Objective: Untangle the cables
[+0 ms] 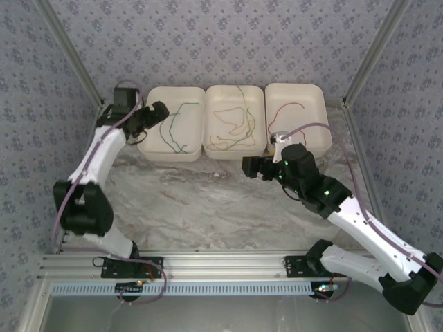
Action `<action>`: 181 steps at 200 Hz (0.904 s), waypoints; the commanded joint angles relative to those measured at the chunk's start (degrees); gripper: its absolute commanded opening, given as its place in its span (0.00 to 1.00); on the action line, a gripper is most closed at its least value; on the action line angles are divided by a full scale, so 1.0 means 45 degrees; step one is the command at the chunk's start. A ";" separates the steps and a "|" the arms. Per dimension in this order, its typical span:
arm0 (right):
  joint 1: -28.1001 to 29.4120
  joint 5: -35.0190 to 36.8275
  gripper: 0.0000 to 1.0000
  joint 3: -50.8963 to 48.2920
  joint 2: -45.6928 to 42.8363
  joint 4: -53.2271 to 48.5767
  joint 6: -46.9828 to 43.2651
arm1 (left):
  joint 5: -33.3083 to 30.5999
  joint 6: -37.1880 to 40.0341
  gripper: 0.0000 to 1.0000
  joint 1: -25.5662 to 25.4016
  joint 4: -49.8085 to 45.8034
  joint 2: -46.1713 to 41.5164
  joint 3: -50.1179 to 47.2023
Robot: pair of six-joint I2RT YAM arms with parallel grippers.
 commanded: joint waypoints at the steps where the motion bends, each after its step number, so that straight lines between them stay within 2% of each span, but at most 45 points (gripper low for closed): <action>1: -0.0062 0.4712 0.99 -0.0259 -0.0978 -0.1105 -0.0263 | -0.2791 0.0250 0.99 -0.0390 0.0371 -0.2649 -0.1715; 22: -0.0410 0.8299 0.99 -0.1084 -0.1563 -0.1539 0.0413 | -0.6907 -0.0464 0.99 -0.0939 -0.1038 -0.4495 -0.3029; 29: -0.0813 0.8567 0.99 -0.1605 -0.1819 -0.1122 -0.0031 | -0.8453 -0.1056 0.99 -0.0976 -0.1574 -0.4965 -0.3498; 38: -0.1607 0.8074 0.99 -0.2446 -0.2189 -0.0261 -0.0943 | -0.9488 -0.1210 0.99 -0.0923 -0.1656 -0.5640 -0.4406; 42: -0.2031 0.7672 0.99 -0.2866 -0.2331 0.0121 -0.1225 | -0.9477 -0.0882 0.99 -0.0864 -0.1266 -0.6021 -0.4997; 54: -0.3303 0.6034 0.99 -0.4562 -0.2706 0.2396 -0.2979 | -0.8723 0.1655 0.99 -0.0864 0.1718 -0.7308 -0.7354; 62: -0.3965 0.5401 0.99 -0.5723 -0.2800 0.3981 -0.3781 | -0.8692 0.2503 0.99 -0.0884 0.3306 -0.8145 -0.8929; 81: -0.5312 0.4539 0.99 -0.7539 -0.2467 0.6044 -0.4205 | -0.8838 0.4169 0.99 -0.0895 0.5881 -0.9417 -1.1588; 104: -0.6402 0.3899 0.99 -0.8351 -0.1180 0.7124 -0.4289 | -0.8423 0.5508 0.99 -0.0643 0.9056 -0.9497 -1.3887; 122: -0.6885 0.3345 0.99 -0.9082 0.0402 0.9518 -0.4481 | -0.7798 0.5484 0.99 -0.0297 1.2152 -0.8459 -1.5115; 130: -0.7012 0.3189 0.99 -0.9083 0.1198 1.0482 -0.4865 | -0.7735 0.5576 0.99 -0.0151 1.2775 -0.7610 -1.5094; 142: -0.7179 0.2834 0.99 -0.8494 0.1999 1.0108 -0.4975 | -0.7420 0.5999 0.99 -0.0079 1.3649 -0.6113 -1.4814; 164: -0.7772 0.1676 0.99 -0.8953 0.3140 1.3382 -0.5392 | -0.6734 0.6433 0.99 -0.0016 1.5302 -0.3809 -1.4158; 181: -0.8363 0.0875 0.99 -0.8729 0.4144 1.4451 -0.5928 | -0.6741 0.7009 0.99 0.0090 1.6036 -0.2671 -1.3584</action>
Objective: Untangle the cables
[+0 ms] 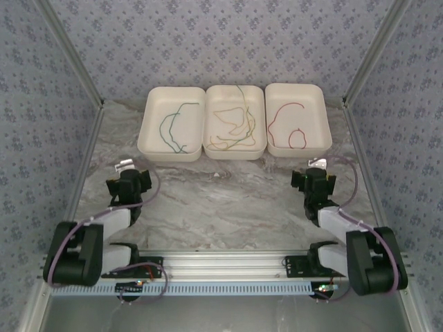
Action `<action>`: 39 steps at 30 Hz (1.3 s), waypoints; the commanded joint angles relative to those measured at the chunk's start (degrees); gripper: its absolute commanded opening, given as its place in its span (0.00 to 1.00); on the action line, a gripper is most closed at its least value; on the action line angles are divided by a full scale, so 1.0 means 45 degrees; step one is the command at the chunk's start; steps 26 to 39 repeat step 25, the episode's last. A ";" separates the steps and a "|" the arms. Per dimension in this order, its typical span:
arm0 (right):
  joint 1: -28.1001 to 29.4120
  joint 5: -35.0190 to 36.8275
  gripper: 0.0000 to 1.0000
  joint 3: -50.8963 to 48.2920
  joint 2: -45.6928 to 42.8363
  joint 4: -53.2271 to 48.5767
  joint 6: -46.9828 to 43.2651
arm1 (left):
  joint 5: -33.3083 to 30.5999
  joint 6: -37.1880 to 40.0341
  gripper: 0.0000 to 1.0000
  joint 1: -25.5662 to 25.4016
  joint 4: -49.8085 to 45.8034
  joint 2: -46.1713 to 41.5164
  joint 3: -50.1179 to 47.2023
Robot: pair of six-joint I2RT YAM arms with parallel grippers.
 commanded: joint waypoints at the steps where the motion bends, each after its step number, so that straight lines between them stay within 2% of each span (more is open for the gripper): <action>1: -0.0733 -0.1523 0.99 0.0144 0.0981 0.3538 -0.0967 | 0.0537 0.1151 0.99 0.0210 0.2954 0.1181 0.1017; 3: -0.1341 -0.2369 0.99 0.0170 0.1721 0.4605 -0.0833 | 0.0918 0.1007 0.99 0.0594 0.4052 0.2264 0.1058; 5: -0.1942 -0.2961 0.99 0.0204 0.2690 0.5321 -0.0334 | 0.2162 0.0885 0.99 0.1099 0.4680 0.2927 0.1019; 6: -0.2197 -0.3282 0.99 0.0129 0.3356 0.6063 -0.0133 | 0.2124 0.0863 0.99 0.1100 0.4536 0.3241 0.1054; 7: -0.2327 -0.3477 0.99 0.0063 0.4224 0.6877 -0.0022 | 0.2340 0.1117 0.99 0.1111 0.6424 0.3943 0.0717; 8: -0.2332 -0.3824 0.99 0.0038 0.4620 0.7623 -0.0168 | 0.2371 0.1161 0.99 0.1046 0.6200 0.3787 0.0725; 9: -0.2303 -0.3950 0.99 0.0332 0.4241 0.6478 -0.0256 | 0.2476 0.0965 0.99 0.1057 0.4669 0.3332 0.1054; 10: -0.2295 -0.3966 0.99 0.0662 0.4032 0.5439 -0.0291 | 0.2708 0.0992 0.99 0.1234 0.5226 0.3698 0.1105; 11: -0.2296 -0.3987 0.99 0.0676 0.4347 0.6008 -0.0294 | 0.2561 0.0830 0.99 0.1297 0.5087 0.3788 0.1287; 12: -0.2222 -0.3866 0.99 0.0773 0.4329 0.5912 -0.0327 | 0.2834 0.0633 0.99 0.1450 0.3890 0.3455 0.1575; 13: -0.2084 -0.3292 0.99 0.0991 0.4187 0.5140 -0.0295 | 0.2858 0.0713 0.99 0.1478 0.4498 0.3656 0.1420; 14: -0.1928 -0.3065 0.99 0.0992 0.4364 0.5374 -0.0388 | 0.2840 0.0703 0.99 0.1484 0.4710 0.3688 0.1345; 15: -0.1776 -0.2719 0.99 0.1128 0.4361 0.5171 -0.0465 | 0.2868 0.0626 0.99 0.1486 0.4089 0.3504 0.1500; 17: -0.1579 -0.2356 0.99 0.1232 0.4426 0.5060 -0.0618 | 0.2852 0.0682 0.99 0.1487 0.4447 0.3584 0.1415; 39: -0.1511 -0.1951 0.99 0.1227 0.4371 0.4984 -0.0510 | 0.2871 0.0671 0.99 0.1489 0.4319 0.3567 0.1451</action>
